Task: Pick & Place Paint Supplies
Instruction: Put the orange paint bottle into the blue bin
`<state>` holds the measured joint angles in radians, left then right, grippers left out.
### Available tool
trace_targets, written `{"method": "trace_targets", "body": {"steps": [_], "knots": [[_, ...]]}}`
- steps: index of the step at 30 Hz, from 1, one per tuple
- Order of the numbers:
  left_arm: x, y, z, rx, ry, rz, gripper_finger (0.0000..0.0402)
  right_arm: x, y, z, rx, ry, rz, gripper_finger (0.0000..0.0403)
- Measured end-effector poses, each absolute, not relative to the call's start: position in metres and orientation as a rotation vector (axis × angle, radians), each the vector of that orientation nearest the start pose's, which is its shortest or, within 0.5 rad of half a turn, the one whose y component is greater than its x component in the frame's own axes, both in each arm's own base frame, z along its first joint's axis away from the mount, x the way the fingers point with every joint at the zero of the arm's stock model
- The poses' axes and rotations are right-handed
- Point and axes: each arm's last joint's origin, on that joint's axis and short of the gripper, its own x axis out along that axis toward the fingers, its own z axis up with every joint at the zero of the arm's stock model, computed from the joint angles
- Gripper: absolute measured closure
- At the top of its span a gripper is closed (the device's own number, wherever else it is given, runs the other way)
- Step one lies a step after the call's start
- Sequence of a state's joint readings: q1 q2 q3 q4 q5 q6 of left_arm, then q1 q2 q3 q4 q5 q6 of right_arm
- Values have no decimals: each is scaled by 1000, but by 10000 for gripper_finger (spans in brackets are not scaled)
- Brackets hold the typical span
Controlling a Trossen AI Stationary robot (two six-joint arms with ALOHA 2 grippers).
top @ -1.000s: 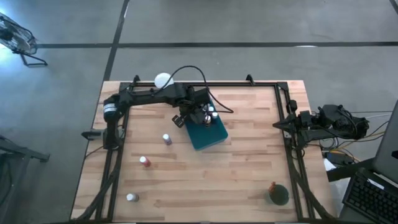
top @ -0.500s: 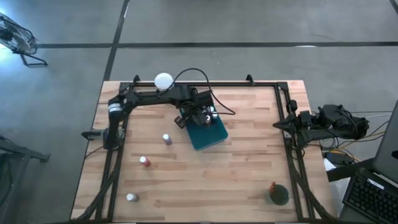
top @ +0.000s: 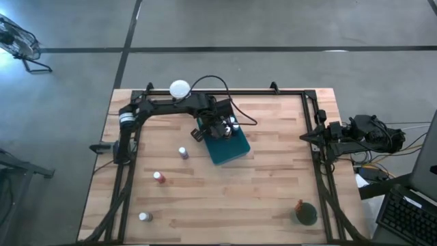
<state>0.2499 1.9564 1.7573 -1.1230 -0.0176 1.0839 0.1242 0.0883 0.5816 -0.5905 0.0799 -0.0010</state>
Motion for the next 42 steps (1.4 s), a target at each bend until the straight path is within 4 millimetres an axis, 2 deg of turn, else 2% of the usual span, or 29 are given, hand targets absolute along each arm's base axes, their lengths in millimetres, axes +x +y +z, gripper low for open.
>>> {"method": "trace_targets", "body": {"steps": [20,30,42], "knots": [[384,103,246,782,1268,-519,277,41,3,286,-11,97,44,394],[383,103,245,754,1275,-497,256,41,3,286,-11,97,44,394],[387,104,246,779,1246,-470,254,41,3,286,-11,97,44,394]]}}
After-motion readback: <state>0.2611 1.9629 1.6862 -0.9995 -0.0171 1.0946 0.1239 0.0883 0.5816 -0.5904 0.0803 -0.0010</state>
